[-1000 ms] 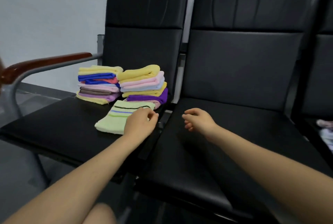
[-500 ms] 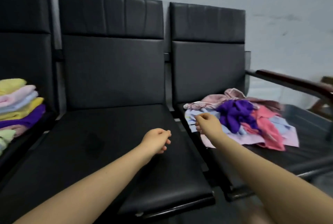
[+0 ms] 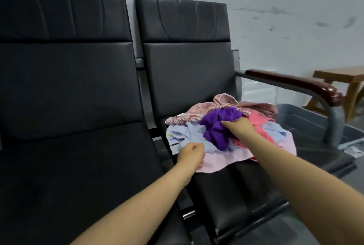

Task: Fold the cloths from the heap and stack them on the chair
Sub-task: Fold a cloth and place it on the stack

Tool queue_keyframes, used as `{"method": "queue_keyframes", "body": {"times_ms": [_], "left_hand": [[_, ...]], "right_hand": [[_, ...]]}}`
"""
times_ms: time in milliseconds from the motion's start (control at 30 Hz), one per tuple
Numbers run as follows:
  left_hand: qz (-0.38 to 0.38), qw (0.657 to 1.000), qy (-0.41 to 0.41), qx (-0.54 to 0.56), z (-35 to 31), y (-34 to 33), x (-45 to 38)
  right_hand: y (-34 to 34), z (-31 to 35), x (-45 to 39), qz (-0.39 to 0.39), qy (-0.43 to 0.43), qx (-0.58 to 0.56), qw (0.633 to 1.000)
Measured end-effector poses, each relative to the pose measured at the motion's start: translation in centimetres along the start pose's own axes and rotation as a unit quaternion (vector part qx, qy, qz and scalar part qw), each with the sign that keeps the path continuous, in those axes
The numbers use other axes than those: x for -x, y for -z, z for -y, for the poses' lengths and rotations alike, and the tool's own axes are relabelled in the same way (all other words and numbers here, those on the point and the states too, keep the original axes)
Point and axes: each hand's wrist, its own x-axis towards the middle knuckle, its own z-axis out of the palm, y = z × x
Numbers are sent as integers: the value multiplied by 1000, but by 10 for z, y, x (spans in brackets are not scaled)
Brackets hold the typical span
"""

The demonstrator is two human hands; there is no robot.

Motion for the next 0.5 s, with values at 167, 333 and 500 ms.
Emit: {"method": "queue_keyframes", "body": {"times_ms": [167, 333, 500], "left_hand": [[-36, 999, -10, 36, -21, 43, 13], [-83, 989, -46, 116, -59, 105, 38], [-75, 982, -89, 150, -79, 161, 85]], "right_hand": [[-19, 48, 29, -29, 61, -265, 962], [-1, 134, 75, 119, 26, -517, 847], [-7, 196, 138, 267, 20, -541, 797]]}}
